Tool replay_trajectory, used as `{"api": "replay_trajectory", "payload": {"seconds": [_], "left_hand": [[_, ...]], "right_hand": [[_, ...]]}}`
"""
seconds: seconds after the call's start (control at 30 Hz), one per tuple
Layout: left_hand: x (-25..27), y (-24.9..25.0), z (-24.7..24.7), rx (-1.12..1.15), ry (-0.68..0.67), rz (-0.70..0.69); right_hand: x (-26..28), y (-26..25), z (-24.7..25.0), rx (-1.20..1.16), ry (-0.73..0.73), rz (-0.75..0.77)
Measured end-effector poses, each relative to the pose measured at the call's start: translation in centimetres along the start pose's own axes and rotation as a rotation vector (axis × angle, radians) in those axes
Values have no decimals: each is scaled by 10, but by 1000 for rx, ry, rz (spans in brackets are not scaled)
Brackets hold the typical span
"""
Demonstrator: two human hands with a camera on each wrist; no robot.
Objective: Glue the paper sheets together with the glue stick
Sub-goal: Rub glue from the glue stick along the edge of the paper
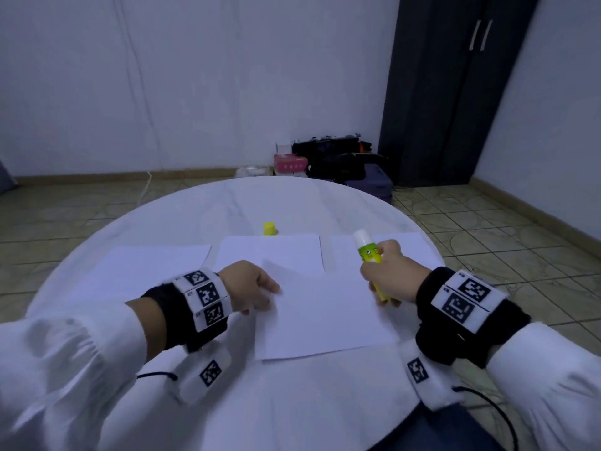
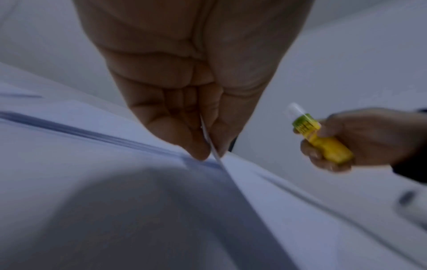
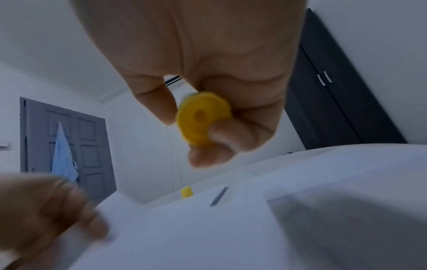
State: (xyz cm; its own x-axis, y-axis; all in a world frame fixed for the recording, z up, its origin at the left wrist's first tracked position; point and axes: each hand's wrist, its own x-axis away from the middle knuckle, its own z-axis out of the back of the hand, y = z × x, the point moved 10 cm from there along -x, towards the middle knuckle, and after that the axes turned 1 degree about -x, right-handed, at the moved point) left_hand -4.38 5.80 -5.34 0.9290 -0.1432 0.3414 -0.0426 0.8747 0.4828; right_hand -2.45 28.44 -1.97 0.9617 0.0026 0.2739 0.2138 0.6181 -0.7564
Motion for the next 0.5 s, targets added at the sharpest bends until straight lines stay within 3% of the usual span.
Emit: {"api": "replay_trajectory", "payload": {"seconds": [0.1,0.17,0.37,0.5], "left_hand": [[33,-24,-11,-274,-51,20],[44,-37,-16,-351,-51,21],[66,-46,-8,-559,97,-103],[76,-45,-28,-644,-40,-175]], "right_hand": [[-1,-10,-1,111,57,-23],[-1,-27,-9,172,70,42],[10,-89,-52,164,52,276],[6,-110,-96,299,22,325]]}}
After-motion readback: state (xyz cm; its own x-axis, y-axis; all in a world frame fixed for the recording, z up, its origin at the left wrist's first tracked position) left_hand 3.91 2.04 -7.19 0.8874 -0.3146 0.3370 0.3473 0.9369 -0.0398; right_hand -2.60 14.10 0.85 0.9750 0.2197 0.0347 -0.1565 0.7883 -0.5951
